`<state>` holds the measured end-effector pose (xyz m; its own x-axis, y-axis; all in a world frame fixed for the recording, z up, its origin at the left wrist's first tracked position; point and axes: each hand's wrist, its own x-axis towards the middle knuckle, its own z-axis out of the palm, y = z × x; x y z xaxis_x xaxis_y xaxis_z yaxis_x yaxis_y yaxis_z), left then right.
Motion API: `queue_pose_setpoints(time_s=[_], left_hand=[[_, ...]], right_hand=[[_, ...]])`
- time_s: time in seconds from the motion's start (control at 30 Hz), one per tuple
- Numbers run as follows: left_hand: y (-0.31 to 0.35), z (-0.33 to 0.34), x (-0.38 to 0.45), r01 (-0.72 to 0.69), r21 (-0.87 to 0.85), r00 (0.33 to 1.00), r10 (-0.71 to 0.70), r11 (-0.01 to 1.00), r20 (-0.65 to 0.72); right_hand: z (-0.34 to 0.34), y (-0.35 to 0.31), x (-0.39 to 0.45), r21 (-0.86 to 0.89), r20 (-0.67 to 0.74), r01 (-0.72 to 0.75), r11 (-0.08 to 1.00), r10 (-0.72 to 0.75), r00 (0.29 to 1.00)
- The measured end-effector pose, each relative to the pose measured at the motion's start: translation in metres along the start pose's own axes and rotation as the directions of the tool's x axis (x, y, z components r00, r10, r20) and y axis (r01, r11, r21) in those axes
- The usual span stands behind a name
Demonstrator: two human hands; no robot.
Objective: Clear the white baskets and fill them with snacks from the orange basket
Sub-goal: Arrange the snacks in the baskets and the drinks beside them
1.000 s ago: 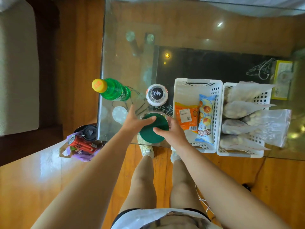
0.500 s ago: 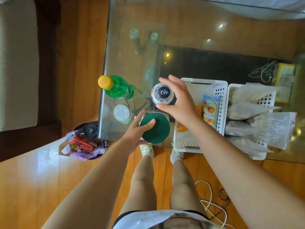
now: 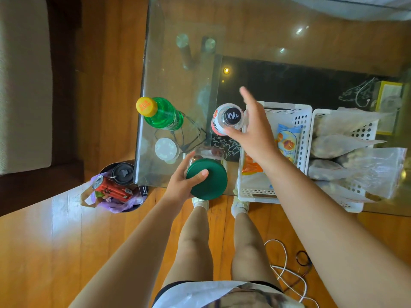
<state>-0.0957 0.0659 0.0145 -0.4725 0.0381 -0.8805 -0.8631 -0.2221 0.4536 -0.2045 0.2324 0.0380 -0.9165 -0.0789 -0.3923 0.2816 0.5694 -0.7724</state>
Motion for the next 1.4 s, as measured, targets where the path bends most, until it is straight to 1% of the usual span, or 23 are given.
queue_pose_setpoints(time_s=[0.1,0.13,0.17,0.2,0.23,0.27,0.33,0.4,0.47,0.53,0.63,0.7,0.87,0.93,1.0,1.07,1.1,1.13,1.2,1.23,1.3,1.37,1.4], left_hand=[[0.009,0.000,0.003,0.022,0.020,1.000,-0.022,1.000,-0.008],[0.013,0.001,0.005,0.031,0.041,1.000,-0.031,0.999,-0.006],[0.016,0.002,0.007,0.040,0.071,0.999,-0.041,0.997,0.000],[0.020,0.003,0.010,0.051,0.109,0.999,-0.052,0.993,0.010],[0.024,0.005,0.013,0.059,0.153,0.998,-0.063,0.987,0.021],[0.027,0.006,0.016,0.057,0.208,0.997,-0.066,0.976,0.033],[0.033,0.007,0.020,-0.002,0.325,0.999,-0.015,0.946,0.051],[0.034,0.006,0.022,-0.095,0.363,0.995,0.082,0.927,0.052],[0.030,0.006,0.022,-0.120,0.303,0.991,0.131,0.945,-0.019],[0.024,0.006,0.019,-0.030,0.185,0.996,0.045,0.982,-0.076],[0.014,0.007,0.009,0.096,0.101,0.995,-0.099,0.990,0.021],[0.008,0.006,0.003,0.077,0.058,0.996,-0.080,0.995,0.043],[-0.006,0.007,-0.005,0.011,0.022,1.000,-0.011,1.000,0.002],[-0.008,0.010,-0.007,-0.034,-0.005,0.999,0.034,0.999,0.031],[-0.007,0.012,-0.009,-0.074,-0.017,0.995,0.075,0.997,0.063],[-0.011,0.010,-0.007,-0.075,-0.005,0.996,0.075,0.997,0.045],[-0.014,0.009,-0.007,-0.044,-0.038,0.999,0.044,0.998,0.018],[-0.019,0.010,-0.007,0.010,-0.115,1.000,-0.012,0.993,-0.012],[-0.030,0.014,-0.011,0.123,-0.314,0.989,-0.142,0.941,-0.039],[-0.035,0.017,-0.013,0.165,-0.371,0.980,-0.194,0.914,-0.043],[-0.042,0.019,-0.018,0.239,-0.362,0.960,-0.275,0.901,-0.051],[-0.038,0.015,-0.019,0.273,-0.258,0.949,-0.303,0.927,-0.083],[-0.034,0.012,-0.017,0.257,-0.183,0.953,-0.281,0.949,-0.117]], right_hand=[[0.009,0.015,-0.023,0.120,-0.146,-0.210,0.970,0.227,0.963],[0.014,0.020,-0.032,0.147,-0.122,-0.293,0.945,0.311,0.942],[0.021,0.024,-0.041,0.169,-0.022,-0.371,0.913,0.380,0.925],[0.028,0.027,-0.049,0.193,0.137,-0.436,0.879,0.416,0.899],[0.035,0.030,-0.057,0.234,0.297,-0.489,0.840,0.417,0.859],[0.041,0.031,-0.064,0.299,0.401,-0.535,0.790,0.405,0.822],[0.050,0.030,-0.074,0.470,0.438,-0.612,0.636,0.434,0.787],[0.056,0.029,-0.081,0.618,0.404,-0.634,0.466,0.503,0.764],[0.061,0.030,-0.088,0.720,0.399,-0.620,0.314,0.543,0.739],[0.063,0.029,-0.092,0.764,0.416,-0.610,0.211,0.561,0.715],[0.061,0.031,-0.098,0.784,0.459,-0.607,0.129,0.539,0.706],[0.060,0.035,-0.104,0.790,0.484,-0.606,0.089,0.517,0.706],[0.060,0.053,-0.119,0.801,0.502,-0.598,0.038,0.504,0.703],[0.059,0.055,-0.121,0.807,0.499,-0.590,0.026,0.505,0.705],[0.056,0.054,-0.119,0.803,0.495,-0.594,0.043,0.507,0.706],[0.053,0.050,-0.114,0.771,0.471,-0.618,0.155,0.515,0.717],[0.052,0.047,-0.109,0.728,0.439,-0.629,0.273,0.519,0.734],[0.052,0.043,-0.104,0.651,0.382,-0.620,0.437,0.517,0.766],[0.053,0.034,-0.090,0.379,0.231,-0.493,0.783,0.436,0.870],[0.054,0.030,-0.083,0.226,0.188,-0.399,0.889,0.362,0.913],[0.051,0.022,-0.070,0.020,0.196,-0.263,0.965,0.254,0.947],[0.045,0.019,-0.058,-0.039,0.276,-0.216,0.976,0.218,0.936],[0.042,0.019,-0.053,-0.038,0.320,-0.218,0.975,0.218,0.922]])
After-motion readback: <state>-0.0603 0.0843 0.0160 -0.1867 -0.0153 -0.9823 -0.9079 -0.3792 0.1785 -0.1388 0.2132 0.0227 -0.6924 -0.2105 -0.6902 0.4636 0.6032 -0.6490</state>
